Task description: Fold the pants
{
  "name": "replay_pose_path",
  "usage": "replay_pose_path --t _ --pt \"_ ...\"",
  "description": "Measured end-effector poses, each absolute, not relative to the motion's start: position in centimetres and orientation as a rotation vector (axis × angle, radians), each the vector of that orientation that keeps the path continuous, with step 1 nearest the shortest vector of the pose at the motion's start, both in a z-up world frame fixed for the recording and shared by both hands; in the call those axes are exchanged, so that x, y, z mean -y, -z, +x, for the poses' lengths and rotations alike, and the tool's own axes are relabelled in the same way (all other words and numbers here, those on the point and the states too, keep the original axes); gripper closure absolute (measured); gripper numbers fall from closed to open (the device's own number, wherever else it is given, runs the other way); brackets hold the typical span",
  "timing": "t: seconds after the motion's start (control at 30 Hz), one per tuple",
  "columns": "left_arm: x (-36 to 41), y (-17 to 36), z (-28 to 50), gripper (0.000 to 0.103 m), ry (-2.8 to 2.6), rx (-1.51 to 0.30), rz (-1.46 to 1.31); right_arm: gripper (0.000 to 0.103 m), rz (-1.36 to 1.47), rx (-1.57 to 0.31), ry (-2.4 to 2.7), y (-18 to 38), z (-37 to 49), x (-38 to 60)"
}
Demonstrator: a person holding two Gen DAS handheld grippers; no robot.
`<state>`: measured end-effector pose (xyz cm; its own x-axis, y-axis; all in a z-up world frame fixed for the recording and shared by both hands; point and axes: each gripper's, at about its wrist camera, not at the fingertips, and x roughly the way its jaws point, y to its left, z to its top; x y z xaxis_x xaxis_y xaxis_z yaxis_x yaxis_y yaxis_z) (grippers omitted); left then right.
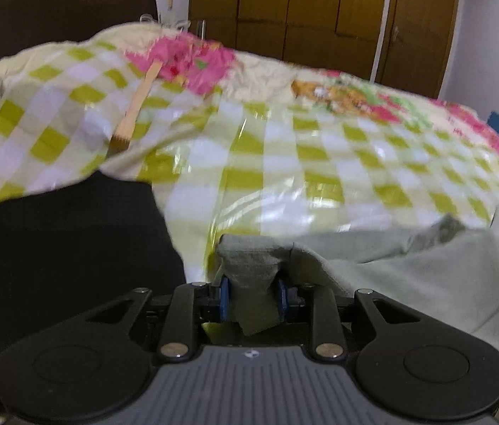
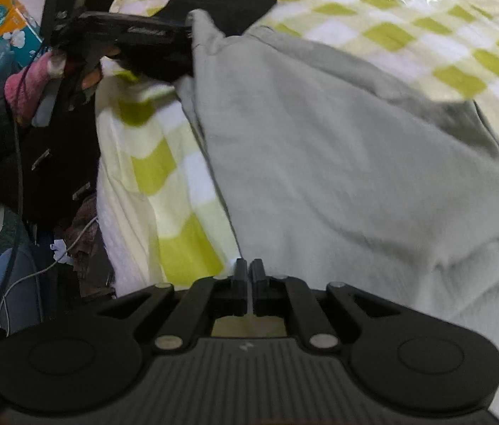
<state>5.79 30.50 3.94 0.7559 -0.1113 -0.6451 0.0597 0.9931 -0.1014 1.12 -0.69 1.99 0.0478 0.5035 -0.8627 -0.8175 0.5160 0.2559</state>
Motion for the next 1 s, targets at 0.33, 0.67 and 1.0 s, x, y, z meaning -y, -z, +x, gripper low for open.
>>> replay_pose_path --t 0.33,0.67,1.0 --pt "-31.6 -1.6 0.2 0.062 0.003 -0.863 -0.007 0.095 -0.36 -1.195 -1.039 -0.7 -1.7 1.1" --pt "-28.3 -5.3 -1.1 0.06 0.073 -0.686 -0.062 0.093 -0.17 -1.144 -0.863 -3.3 -0.3 5.5" --pt "-20.9 0.7 2.2 0.058 0.208 -0.902 -0.017 0.081 0.071 -1.059 -0.506 -4.8 3.7 16.1"
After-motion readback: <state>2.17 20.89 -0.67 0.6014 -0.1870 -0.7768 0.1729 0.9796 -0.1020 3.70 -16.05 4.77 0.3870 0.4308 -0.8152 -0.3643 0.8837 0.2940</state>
